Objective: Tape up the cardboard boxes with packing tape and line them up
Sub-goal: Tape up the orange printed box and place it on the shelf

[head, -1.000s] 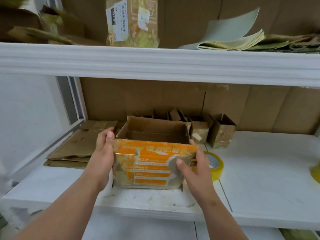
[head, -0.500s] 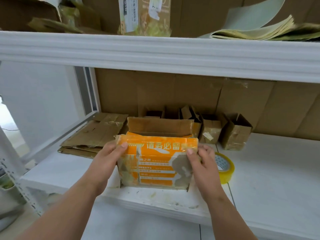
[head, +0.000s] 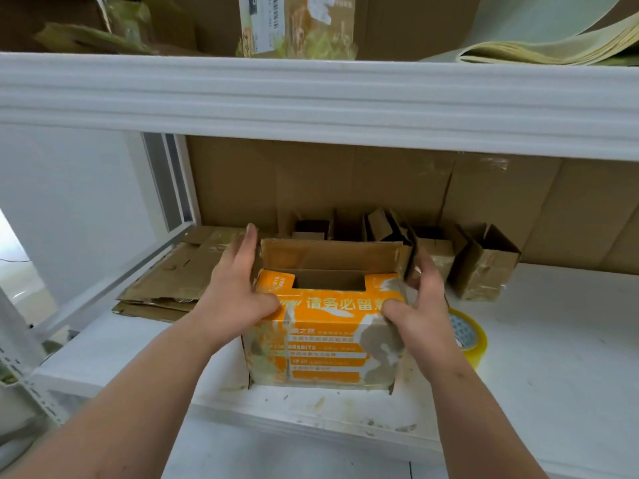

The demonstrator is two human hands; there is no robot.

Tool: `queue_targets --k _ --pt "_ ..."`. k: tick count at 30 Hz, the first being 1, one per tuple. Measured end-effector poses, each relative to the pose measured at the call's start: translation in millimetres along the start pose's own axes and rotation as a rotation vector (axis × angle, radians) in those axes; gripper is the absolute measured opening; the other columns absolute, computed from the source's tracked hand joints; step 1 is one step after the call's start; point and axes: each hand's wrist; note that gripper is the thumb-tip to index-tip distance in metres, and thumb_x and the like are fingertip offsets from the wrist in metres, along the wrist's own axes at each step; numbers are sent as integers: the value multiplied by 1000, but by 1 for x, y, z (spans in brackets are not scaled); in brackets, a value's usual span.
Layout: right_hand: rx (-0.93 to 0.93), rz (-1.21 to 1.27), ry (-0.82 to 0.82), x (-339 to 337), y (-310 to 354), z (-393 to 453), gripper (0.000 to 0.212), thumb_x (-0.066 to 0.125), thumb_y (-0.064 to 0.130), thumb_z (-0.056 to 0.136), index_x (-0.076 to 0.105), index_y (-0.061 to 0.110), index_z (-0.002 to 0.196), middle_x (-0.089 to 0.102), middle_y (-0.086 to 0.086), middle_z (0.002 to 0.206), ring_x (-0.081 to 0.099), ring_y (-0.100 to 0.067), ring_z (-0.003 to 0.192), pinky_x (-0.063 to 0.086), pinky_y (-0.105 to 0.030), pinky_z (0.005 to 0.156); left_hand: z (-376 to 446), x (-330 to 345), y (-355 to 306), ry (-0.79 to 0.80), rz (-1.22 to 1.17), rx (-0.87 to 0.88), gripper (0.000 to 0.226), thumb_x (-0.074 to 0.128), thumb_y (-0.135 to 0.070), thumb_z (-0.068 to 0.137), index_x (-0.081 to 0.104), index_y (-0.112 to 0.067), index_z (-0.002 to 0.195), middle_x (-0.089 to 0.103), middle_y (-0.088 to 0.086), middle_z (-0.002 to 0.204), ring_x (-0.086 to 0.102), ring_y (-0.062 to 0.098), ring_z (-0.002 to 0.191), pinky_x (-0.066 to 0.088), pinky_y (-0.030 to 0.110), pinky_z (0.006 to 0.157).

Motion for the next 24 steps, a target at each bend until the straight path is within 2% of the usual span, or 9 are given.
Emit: queue_targets --k 2,4,8,11,13,17,19,21,24 --pt "-4 -53 60 -3 6 5 98 66 16 78 11 55 149 25 13 158 34 -17 141 41 -48 110 6 1 -3 32 126 53 106 69 -14 84 -4 -44 155 -4 -20 162 2 17 151 21 43 121" --pt "-40 -109 125 -6 9 8 98 64 9 83 9 55 150 24 18 155 31 -16 142 38 -47 112 8 4 -5 58 204 95 96 63 -14 87 2 -40 156 -2 -16 163 1 15 150 15 37 120" --pt "-93 -132 97 -7 10 9 93 62 19 76 15 71 138 29 24 145 31 -14 141 38 -50 112 9 4 1 30 161 90 89 61 -20 90 6 -51 153 23 -13 147 25 17 139 33 38 114" --pt "-143 -194 52 -4 -4 9 53 50 43 69 42 76 111 35 38 117 45 -12 124 42 -53 105 7 10 15 28 112 149 57 52 -23 95 39 -47 145 36 -16 132 40 13 128 41 33 105" --pt "-177 -185 5 1 -14 6 37 44 49 69 59 68 97 36 39 115 47 -7 119 42 -52 104 2 18 22 -22 63 163 41 53 -26 98 54 -33 139 40 -17 130 43 5 124 41 23 101" --pt "-186 -132 -58 5 -23 0 32 45 48 73 67 62 92 40 40 118 46 -2 120 48 -47 99 0 30 26 -128 35 159 44 60 -39 93 61 -25 135 42 -18 135 40 1 127 38 22 104" --pt "-199 -154 -62 5 -26 0 32 44 50 74 66 64 93 39 43 119 46 -5 122 47 -49 100 0 30 26 -117 75 137 47 58 -44 93 58 -28 137 37 -21 144 32 3 137 35 32 113" --pt "-222 -190 -77 6 -27 1 29 45 53 77 64 67 94 39 44 121 45 -7 124 44 -52 102 -2 29 24 -99 123 125 53 56 -52 91 55 -31 139 33 -24 149 23 2 144 29 34 118" --pt "-259 -211 -114 7 -30 2 29 48 56 80 70 54 100 41 40 124 44 -6 124 41 -53 103 -5 25 18 -63 174 101 69 46 -71 82 52 -36 141 32 -23 154 17 2 146 24 35 119"
Point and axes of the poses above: each hand's wrist, its own z-axis towards the middle knuckle, its own x-axis out of the palm, y = z × x
